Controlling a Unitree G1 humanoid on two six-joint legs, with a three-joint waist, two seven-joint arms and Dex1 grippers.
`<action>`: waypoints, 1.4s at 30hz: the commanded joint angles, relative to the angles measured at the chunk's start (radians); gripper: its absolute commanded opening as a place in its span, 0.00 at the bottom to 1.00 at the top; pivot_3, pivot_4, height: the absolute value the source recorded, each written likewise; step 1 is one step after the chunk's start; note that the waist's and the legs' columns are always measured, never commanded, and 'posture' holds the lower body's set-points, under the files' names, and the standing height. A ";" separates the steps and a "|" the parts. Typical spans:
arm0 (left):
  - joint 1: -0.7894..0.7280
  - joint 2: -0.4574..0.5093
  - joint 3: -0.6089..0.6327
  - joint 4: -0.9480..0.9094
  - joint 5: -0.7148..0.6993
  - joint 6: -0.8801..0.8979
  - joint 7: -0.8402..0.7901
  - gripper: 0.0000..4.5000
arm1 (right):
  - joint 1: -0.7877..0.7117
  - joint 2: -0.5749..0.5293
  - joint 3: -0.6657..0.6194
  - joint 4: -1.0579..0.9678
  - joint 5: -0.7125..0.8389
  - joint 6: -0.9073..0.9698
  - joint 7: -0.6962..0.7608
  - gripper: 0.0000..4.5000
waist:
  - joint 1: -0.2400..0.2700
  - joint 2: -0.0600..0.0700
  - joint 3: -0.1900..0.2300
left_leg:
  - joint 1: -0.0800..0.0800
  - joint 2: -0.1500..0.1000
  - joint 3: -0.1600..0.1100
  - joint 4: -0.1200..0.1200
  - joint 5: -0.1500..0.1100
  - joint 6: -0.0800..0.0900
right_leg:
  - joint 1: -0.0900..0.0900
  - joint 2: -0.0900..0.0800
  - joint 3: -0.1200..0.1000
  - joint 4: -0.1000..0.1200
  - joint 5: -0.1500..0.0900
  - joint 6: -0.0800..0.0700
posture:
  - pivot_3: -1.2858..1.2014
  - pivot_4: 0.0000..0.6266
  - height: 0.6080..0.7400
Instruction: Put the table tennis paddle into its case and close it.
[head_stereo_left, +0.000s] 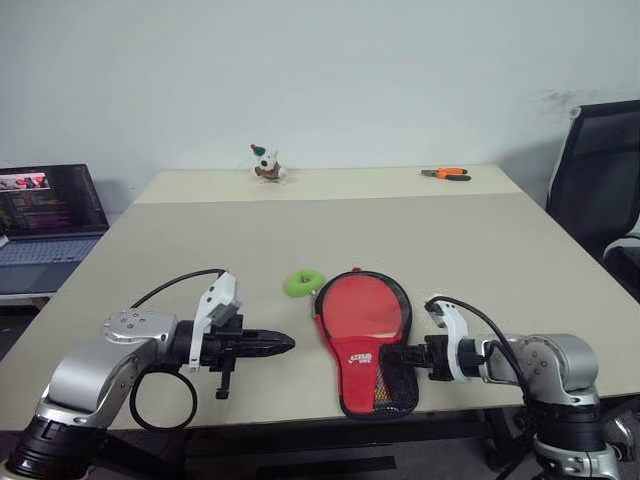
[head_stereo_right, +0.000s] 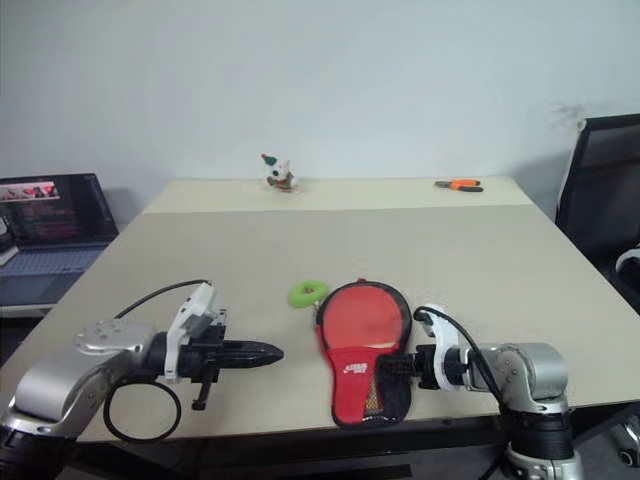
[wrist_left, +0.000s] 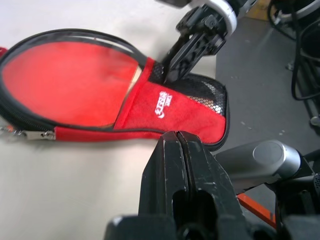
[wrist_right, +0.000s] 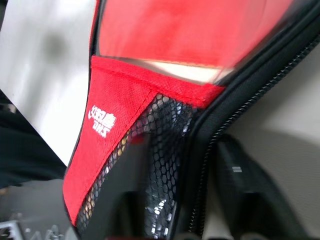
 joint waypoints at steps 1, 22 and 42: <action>0.020 0.008 0.020 -0.024 0.014 -0.020 0.027 0.00 | 0.010 -0.087 0.043 -0.079 -0.007 -0.127 0.043 0.77 | 0.005 0.000 0.000 | 0.000 0.000 0.000 0.000 0.000 0.000 | 0.000 0.000 0.000 -0.001 0.000 0.000 | 0.52 0.24 1.00; -0.246 -0.241 -0.053 0.342 0.315 -0.161 0.447 0.76 | -0.102 0.013 0.285 0.225 -0.232 -0.653 0.082 1.00 | 0.024 -0.001 0.000 | -0.009 -0.002 -0.001 0.002 0.000 0.001 | -0.003 -0.002 -0.002 -0.008 0.007 -0.001 | 0.52 0.24 1.00; -0.769 -0.461 -0.165 1.360 0.558 -0.382 0.350 0.99 | -0.039 0.036 0.305 0.147 -0.274 -0.640 0.041 1.00 | 0.012 -0.001 -0.001 | -0.008 -0.001 0.002 0.003 0.000 0.001 | -0.002 0.002 -0.004 -0.007 0.010 -0.004 | 0.52 0.24 1.00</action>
